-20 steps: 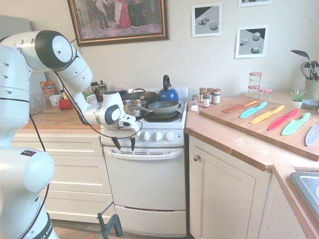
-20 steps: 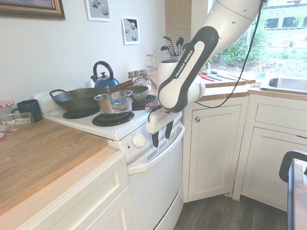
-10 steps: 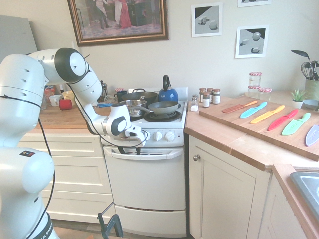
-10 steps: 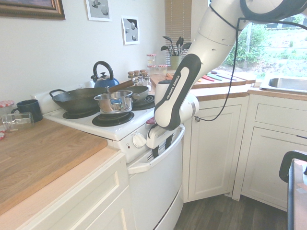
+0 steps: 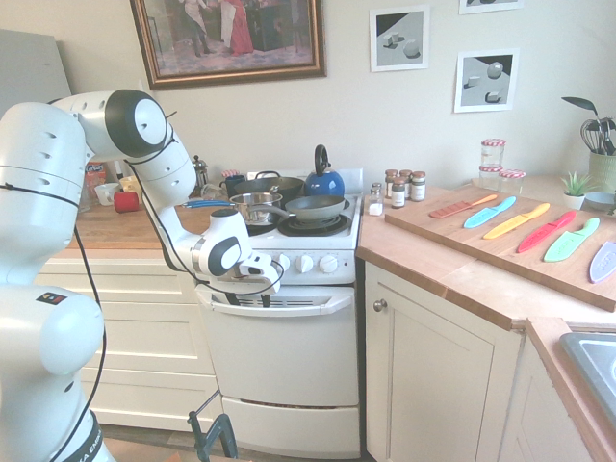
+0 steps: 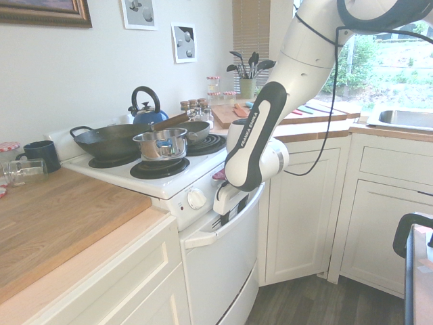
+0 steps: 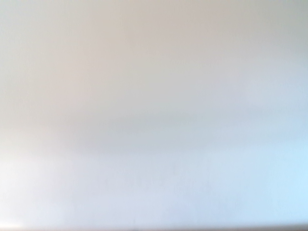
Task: Open the oven
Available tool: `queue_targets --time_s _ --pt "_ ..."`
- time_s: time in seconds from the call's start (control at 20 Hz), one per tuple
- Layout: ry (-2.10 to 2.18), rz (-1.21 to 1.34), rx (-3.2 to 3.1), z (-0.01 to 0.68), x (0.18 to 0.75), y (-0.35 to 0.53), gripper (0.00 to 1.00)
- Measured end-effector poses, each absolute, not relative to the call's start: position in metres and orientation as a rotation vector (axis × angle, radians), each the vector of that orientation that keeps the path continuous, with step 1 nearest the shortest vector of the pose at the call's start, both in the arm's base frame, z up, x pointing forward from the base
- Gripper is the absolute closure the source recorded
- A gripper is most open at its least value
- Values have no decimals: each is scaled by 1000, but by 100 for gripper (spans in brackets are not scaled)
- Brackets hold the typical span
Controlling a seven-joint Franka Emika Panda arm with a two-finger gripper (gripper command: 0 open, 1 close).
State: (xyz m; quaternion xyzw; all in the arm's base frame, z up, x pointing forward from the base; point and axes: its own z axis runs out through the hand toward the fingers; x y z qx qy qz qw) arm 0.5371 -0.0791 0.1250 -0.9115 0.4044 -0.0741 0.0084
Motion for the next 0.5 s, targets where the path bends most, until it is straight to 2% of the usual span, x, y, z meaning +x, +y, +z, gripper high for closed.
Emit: queue_targets --time_s 0.15,0.25,0.5 --pt "1252 -113 -2892 96 484 -83 0" --pt "1244 -117 -2895 99 472 -83 0" --pt "1152 -237 -2871 177 485 -57 0"
